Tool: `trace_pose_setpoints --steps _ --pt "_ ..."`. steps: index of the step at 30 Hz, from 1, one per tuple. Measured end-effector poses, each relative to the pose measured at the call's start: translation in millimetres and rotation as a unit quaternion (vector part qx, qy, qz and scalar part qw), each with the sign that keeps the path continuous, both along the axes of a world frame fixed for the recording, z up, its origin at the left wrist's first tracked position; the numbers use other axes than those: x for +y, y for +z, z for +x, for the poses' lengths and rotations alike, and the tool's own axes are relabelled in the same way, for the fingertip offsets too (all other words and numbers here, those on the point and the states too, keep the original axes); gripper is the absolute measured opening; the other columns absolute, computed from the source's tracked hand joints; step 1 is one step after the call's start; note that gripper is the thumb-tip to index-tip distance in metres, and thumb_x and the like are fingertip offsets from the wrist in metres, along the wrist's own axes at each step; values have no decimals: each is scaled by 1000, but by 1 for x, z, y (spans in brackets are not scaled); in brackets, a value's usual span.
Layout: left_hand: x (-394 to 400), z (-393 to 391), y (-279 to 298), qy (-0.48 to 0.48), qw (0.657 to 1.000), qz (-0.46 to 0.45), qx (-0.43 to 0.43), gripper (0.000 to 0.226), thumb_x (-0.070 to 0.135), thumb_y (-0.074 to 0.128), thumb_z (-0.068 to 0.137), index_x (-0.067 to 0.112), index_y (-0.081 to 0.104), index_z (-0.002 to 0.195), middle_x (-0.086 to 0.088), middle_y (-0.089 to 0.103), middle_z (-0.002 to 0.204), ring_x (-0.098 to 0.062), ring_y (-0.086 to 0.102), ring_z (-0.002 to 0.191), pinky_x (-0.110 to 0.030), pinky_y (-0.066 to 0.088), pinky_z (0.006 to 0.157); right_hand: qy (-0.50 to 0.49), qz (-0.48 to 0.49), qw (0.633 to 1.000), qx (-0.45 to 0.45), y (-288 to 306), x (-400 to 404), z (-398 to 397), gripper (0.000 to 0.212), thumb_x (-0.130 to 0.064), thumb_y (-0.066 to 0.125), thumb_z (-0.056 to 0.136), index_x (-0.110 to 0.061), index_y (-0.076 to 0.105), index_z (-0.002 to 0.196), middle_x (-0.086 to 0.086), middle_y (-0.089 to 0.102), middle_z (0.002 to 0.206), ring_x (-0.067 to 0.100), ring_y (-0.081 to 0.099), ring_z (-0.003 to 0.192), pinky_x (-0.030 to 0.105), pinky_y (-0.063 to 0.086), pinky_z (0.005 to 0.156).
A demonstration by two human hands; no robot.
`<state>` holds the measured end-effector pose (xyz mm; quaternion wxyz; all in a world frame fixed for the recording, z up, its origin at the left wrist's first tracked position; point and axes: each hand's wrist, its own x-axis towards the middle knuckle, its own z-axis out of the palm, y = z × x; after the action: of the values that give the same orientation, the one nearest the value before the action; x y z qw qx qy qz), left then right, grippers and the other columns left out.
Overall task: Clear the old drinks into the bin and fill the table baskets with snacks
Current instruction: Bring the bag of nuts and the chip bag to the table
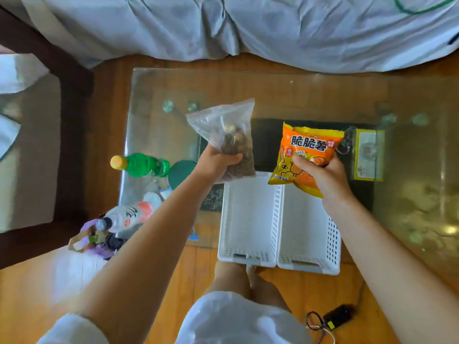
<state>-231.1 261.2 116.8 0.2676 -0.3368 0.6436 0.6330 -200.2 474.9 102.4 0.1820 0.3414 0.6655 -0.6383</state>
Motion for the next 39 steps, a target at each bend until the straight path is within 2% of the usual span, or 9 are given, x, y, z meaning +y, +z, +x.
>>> trace_pose_setpoints --steps 2,5,9,15,18,25,30,35,39 --pt "-2 -26 -32 -39 998 -46 -7 46 -7 63 81 0 50 125 -8 64 99 -27 60 100 -31 55 80 -6 -2 1000 -25 -33 -5 -22 31 -33 78 69 -35 59 93 -24 64 89 -6 61 79 15 43 58" --pt "-7 -52 -83 -95 990 -104 -30 53 2 67 81 6 47 130 -15 60 122 -32 58 113 -43 46 100 -6 -8 998 -58 -81 -12 -44 27 -31 78 70 -34 59 89 -22 63 86 -4 60 76 16 41 56" --pt "-16 -65 -138 -201 954 -212 -73 59 19 68 82 14 43 134 -13 55 129 -31 55 116 -43 45 100 -4 2 997 -77 -132 -19 -61 31 -28 78 71 -33 59 95 -16 65 93 2 62 83 20 44 61" --pt "-23 -72 -183 -143 965 -176 -130 58 21 70 81 13 43 132 -4 57 110 -25 56 114 -29 40 81 44 48 993 -94 -177 -28 -71 55 -29 80 69 -29 52 116 -11 60 105 11 57 92 22 42 66" --pt "-23 -75 -194 -178 958 -178 -139 60 21 72 79 14 44 131 1 52 101 -24 55 112 -30 43 84 73 66 989 -109 -189 -32 -74 56 -28 80 69 -25 52 117 -8 59 108 14 56 96 30 44 76" --pt "-22 -78 -205 -210 949 -196 -133 68 23 76 76 13 40 133 -7 55 122 -25 54 115 -34 46 92 110 112 981 -117 -200 -35 -74 50 -32 78 71 -26 48 110 -9 54 106 11 51 96 31 42 79" --pt "-20 -77 -197 -238 927 -259 -132 72 24 75 76 9 35 135 -13 41 133 -25 50 110 -31 43 87 120 111 978 -129 -195 -31 -70 53 -34 75 74 -21 51 119 -5 58 114 15 54 104 32 44 81" --pt "-20 -77 -186 -197 942 -228 -146 68 18 71 80 9 32 136 -13 47 132 -30 50 119 -39 46 93 121 102 979 -124 -180 -24 -63 60 -30 75 75 -20 49 128 -1 59 125 21 54 117 31 45 86" --pt "-16 -75 -167 -128 963 -207 -113 70 14 68 80 11 31 139 -11 46 136 -29 51 120 -41 45 97 98 103 979 -144 -160 -19 -54 82 -25 74 77 -19 29 144 7 37 148 23 39 134 40 37 103"
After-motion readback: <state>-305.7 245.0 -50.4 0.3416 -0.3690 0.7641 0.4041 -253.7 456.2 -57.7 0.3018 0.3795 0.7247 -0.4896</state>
